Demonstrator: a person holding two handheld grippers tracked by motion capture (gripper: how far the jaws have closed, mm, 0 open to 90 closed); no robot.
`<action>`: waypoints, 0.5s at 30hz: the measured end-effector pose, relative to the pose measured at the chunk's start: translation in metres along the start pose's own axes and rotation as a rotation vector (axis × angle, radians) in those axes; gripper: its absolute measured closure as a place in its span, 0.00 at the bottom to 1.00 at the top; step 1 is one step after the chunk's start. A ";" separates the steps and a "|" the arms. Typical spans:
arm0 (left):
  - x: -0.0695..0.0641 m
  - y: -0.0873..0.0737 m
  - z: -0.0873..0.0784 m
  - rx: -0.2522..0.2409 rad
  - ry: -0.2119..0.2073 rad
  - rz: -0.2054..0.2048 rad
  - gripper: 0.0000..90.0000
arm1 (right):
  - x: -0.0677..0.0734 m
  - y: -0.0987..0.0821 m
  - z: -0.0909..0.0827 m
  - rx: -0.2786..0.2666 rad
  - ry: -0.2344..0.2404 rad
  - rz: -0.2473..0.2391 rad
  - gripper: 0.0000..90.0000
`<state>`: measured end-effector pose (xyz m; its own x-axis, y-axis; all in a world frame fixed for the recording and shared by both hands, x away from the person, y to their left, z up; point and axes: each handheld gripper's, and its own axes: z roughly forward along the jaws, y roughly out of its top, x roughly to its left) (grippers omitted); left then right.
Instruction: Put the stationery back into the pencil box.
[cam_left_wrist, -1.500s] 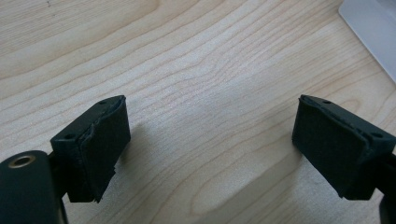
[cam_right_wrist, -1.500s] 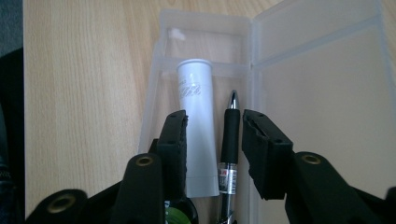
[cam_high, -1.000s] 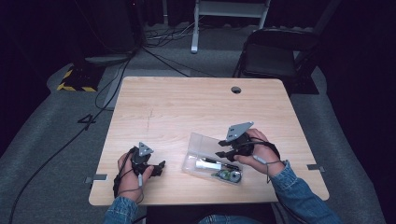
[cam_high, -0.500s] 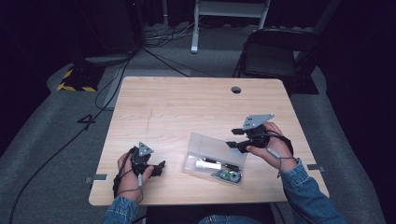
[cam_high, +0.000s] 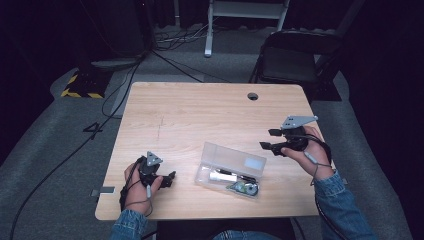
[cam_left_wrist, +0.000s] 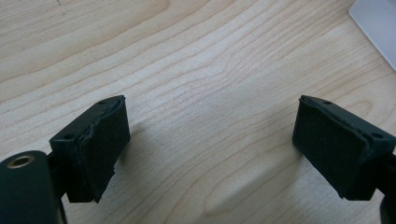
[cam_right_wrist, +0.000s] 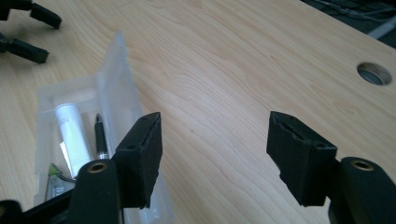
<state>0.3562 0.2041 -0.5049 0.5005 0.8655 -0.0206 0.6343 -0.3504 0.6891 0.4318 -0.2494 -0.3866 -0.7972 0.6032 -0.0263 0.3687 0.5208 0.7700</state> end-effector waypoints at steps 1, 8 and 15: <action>0.000 0.000 0.000 -0.002 -0.002 -0.009 0.13 | -0.003 -0.002 -0.001 0.003 -0.006 0.010 0.40; 0.002 -0.001 -0.001 0.001 -0.003 -0.009 0.13 | -0.022 -0.012 -0.009 -0.007 -0.046 0.060 0.39; 0.003 -0.001 -0.001 -0.002 -0.002 -0.010 0.13 | -0.035 -0.023 -0.008 0.011 -0.076 0.093 0.38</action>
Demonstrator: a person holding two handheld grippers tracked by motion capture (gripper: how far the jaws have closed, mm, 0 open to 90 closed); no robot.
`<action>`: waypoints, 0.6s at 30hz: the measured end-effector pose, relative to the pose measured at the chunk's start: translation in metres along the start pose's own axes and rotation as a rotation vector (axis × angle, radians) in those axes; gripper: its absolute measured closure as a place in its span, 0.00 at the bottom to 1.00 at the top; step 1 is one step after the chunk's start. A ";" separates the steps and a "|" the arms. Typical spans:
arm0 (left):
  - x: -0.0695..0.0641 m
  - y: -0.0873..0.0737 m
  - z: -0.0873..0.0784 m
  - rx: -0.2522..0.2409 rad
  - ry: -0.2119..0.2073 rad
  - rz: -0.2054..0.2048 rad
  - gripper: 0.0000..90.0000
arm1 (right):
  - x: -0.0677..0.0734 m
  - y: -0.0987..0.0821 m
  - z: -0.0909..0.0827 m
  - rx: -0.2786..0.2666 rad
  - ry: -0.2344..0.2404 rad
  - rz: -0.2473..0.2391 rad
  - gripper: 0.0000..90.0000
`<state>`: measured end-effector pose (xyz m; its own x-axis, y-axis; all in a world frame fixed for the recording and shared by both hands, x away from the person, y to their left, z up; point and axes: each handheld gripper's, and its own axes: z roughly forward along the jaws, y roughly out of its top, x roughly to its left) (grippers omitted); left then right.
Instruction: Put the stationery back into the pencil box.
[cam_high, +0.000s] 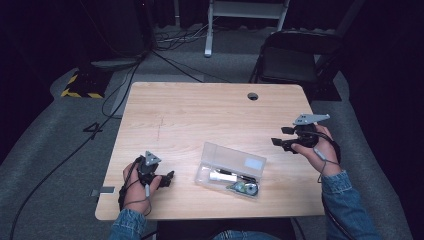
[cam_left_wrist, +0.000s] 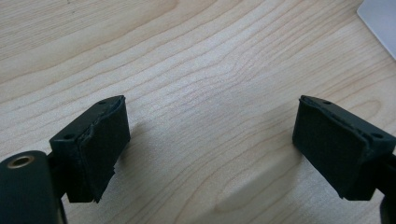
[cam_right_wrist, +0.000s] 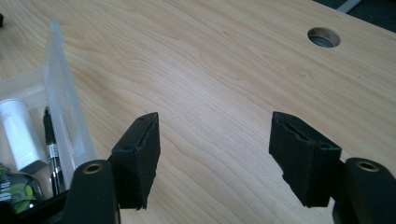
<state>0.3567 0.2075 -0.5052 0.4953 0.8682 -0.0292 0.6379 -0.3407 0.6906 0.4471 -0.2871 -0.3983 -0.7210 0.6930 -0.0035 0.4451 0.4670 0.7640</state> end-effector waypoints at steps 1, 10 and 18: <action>0.000 0.000 0.000 0.000 0.000 0.000 0.13 | -0.001 -0.001 0.000 0.004 -0.002 0.005 0.38; 0.000 0.000 0.000 0.002 -0.001 0.002 0.13 | -0.016 -0.017 0.014 0.034 -0.031 0.029 0.38; 0.000 0.000 0.000 0.002 0.001 0.003 0.13 | -0.025 -0.034 0.027 0.064 -0.051 0.036 0.38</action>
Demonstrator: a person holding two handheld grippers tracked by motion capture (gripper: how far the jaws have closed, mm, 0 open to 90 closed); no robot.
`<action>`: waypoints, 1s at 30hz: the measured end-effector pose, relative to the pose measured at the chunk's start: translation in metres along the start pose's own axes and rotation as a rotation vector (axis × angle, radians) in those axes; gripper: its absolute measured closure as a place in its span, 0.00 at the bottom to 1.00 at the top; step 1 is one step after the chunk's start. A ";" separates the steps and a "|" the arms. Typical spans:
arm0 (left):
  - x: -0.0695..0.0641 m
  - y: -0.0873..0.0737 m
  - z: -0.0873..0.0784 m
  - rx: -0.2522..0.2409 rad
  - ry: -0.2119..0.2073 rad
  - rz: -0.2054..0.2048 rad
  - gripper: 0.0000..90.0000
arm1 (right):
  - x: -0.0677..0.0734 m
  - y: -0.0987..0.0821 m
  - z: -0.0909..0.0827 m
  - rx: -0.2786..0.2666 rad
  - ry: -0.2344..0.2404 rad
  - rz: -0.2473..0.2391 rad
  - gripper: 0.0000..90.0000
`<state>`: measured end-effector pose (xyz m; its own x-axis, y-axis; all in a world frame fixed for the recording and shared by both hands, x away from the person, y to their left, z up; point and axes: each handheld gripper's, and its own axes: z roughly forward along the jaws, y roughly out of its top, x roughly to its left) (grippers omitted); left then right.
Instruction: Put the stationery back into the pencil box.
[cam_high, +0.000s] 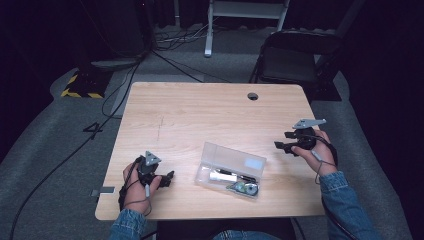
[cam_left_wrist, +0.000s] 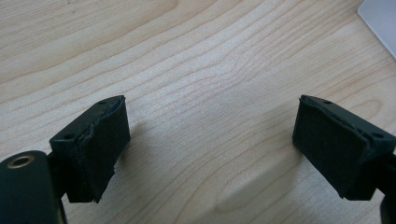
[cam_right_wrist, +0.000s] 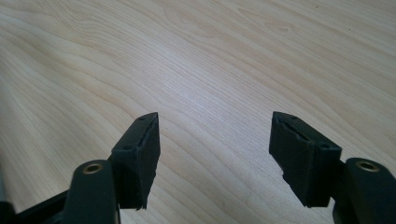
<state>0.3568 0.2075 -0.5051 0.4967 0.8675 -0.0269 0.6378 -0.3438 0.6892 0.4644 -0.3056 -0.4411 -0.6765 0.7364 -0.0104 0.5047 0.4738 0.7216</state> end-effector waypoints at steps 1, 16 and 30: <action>0.000 0.000 0.000 0.000 0.000 0.000 0.13 | -0.001 -0.002 0.002 -0.002 -0.001 -0.002 0.38; 0.000 0.000 0.000 0.000 -0.001 -0.001 0.13 | -0.004 -0.019 0.025 0.015 0.009 -0.009 0.38; 0.000 0.000 0.000 0.000 -0.001 -0.001 0.13 | -0.004 -0.032 0.044 0.056 0.028 0.007 0.28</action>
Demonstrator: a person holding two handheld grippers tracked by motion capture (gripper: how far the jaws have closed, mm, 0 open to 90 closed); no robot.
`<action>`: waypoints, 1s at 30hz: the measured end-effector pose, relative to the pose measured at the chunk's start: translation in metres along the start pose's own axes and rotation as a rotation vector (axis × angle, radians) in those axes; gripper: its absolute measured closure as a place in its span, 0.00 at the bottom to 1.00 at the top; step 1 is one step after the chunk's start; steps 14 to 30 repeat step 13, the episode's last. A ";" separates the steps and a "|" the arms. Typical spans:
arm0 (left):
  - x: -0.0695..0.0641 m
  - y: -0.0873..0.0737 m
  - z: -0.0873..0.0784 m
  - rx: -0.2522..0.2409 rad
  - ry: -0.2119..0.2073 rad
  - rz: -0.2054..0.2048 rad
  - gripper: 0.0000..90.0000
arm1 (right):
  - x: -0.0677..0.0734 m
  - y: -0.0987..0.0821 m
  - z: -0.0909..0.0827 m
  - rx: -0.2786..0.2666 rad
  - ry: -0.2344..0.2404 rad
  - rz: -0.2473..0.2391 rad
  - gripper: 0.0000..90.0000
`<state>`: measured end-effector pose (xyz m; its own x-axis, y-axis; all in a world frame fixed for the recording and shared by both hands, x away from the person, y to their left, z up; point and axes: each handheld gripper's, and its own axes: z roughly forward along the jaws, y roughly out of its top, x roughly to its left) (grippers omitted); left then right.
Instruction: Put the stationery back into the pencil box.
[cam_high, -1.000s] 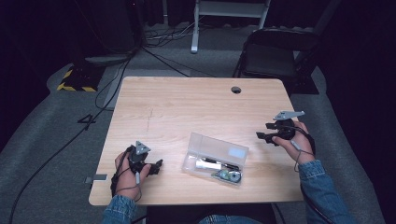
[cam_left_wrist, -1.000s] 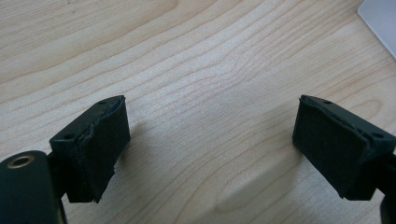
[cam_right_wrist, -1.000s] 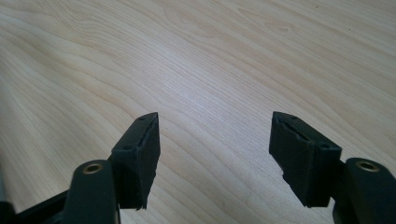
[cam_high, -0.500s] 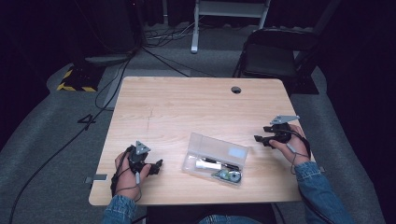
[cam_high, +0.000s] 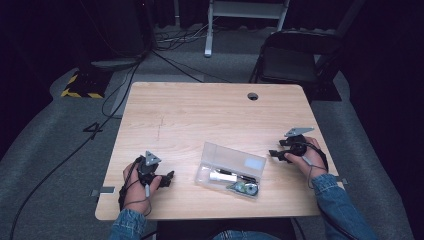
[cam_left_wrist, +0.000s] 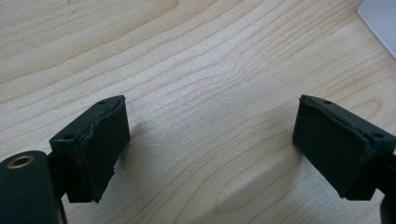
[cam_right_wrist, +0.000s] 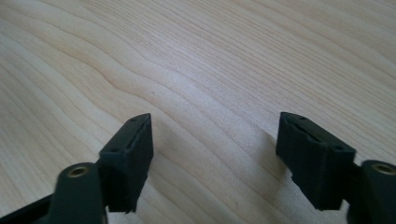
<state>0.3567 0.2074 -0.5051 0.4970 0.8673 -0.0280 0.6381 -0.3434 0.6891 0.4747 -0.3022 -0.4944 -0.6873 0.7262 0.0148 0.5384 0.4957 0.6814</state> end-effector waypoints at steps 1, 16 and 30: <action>0.000 0.000 0.000 0.000 0.000 0.000 0.13 | 0.000 -0.001 0.001 -0.008 0.000 -0.003 0.25; 0.000 0.000 0.000 0.000 0.000 0.000 0.13 | -0.002 -0.004 0.010 -0.050 -0.017 -0.005 0.05; 0.000 0.000 0.000 0.000 0.000 0.000 0.13 | -0.002 -0.004 0.010 -0.050 -0.017 -0.005 0.05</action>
